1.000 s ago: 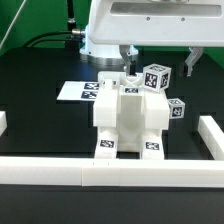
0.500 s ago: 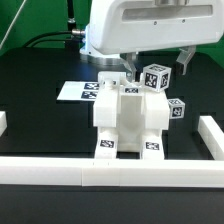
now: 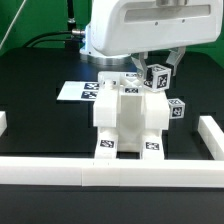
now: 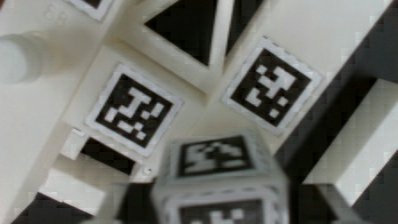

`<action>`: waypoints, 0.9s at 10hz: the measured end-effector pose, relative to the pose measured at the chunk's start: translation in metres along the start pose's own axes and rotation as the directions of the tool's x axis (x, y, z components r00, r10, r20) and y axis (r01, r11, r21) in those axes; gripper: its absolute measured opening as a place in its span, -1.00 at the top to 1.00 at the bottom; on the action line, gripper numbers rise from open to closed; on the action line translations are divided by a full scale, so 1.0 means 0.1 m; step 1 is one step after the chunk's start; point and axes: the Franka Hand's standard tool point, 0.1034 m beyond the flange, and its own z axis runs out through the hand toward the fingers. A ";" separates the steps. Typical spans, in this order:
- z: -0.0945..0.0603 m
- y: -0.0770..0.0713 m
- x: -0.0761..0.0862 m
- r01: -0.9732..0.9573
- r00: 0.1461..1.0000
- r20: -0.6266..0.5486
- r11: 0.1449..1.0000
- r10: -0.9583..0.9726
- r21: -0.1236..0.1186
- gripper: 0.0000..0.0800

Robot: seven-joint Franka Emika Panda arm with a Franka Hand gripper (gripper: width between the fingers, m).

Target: Assemble chair

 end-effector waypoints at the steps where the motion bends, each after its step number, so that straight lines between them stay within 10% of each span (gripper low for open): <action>1: 0.00 0.00 0.00 -0.025 1.000 -0.001 1.000 0.025 0.001 0.29; 9: 0.00 -0.01 0.00 -0.515 0.857 0.000 0.857 0.515 0.003 0.29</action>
Offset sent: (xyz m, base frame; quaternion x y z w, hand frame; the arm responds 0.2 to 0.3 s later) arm 0.0000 0.0000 0.0000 0.0000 0.0000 0.1938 0.9810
